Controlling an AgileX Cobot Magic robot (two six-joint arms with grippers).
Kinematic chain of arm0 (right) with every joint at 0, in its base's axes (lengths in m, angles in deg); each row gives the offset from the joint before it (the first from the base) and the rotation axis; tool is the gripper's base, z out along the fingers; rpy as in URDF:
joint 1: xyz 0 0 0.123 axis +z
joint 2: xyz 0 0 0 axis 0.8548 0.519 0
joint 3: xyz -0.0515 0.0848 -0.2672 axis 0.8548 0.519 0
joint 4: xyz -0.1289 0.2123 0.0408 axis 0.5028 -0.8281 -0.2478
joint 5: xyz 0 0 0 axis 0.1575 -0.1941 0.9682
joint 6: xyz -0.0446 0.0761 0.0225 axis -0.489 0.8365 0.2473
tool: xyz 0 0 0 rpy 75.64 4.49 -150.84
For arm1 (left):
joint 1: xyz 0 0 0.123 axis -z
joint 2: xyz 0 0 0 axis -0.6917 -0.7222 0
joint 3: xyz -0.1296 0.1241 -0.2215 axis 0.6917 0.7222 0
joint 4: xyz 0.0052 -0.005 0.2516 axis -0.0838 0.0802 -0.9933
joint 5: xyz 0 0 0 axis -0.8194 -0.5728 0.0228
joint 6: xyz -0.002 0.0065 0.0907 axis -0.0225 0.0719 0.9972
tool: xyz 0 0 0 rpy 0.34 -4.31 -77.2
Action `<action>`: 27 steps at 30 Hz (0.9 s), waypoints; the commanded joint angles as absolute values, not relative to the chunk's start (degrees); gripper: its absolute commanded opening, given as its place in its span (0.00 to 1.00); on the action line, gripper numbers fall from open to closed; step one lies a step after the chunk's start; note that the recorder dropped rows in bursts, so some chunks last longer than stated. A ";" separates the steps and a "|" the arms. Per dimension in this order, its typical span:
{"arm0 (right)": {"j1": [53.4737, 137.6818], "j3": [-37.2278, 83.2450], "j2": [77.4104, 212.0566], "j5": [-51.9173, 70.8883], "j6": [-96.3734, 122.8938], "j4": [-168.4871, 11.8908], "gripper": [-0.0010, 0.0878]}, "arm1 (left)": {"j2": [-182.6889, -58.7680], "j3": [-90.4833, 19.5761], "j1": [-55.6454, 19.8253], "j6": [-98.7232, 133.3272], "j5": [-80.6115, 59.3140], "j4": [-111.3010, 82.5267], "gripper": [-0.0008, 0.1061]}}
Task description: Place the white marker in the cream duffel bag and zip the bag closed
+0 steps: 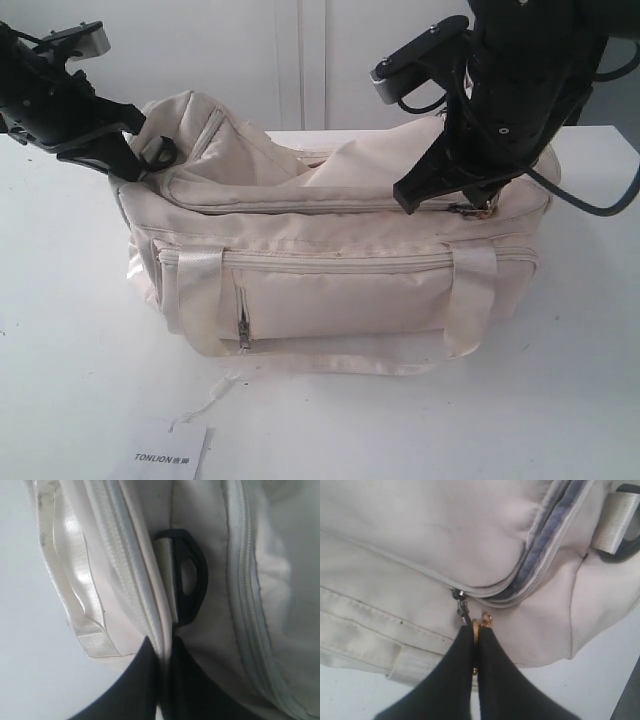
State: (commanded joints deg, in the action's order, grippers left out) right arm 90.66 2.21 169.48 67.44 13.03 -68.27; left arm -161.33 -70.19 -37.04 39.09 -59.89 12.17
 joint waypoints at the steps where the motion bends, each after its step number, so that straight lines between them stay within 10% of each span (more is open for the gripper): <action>1: 90.66 2.21 169.48 67.44 13.03 -68.27 0.01 | -161.33 -70.19 -37.04 39.09 -59.89 12.17 0.01; 4: 90.66 2.21 169.48 67.44 13.03 -68.27 0.01 | -161.33 -70.19 -37.04 39.09 -59.91 12.17 0.03; 14: 90.66 2.21 169.48 66.95 13.03 -68.27 0.01 | -161.33 -70.19 -37.04 40.15 -59.83 12.17 0.56; 27: 90.66 2.34 169.48 66.81 13.03 -68.37 0.01 | -160.10 -70.19 -37.04 40.15 -59.50 12.88 0.57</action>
State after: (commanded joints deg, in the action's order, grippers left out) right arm 90.66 2.34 169.48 66.81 13.03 -68.37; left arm -160.10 -70.19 -37.04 40.15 -59.50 12.88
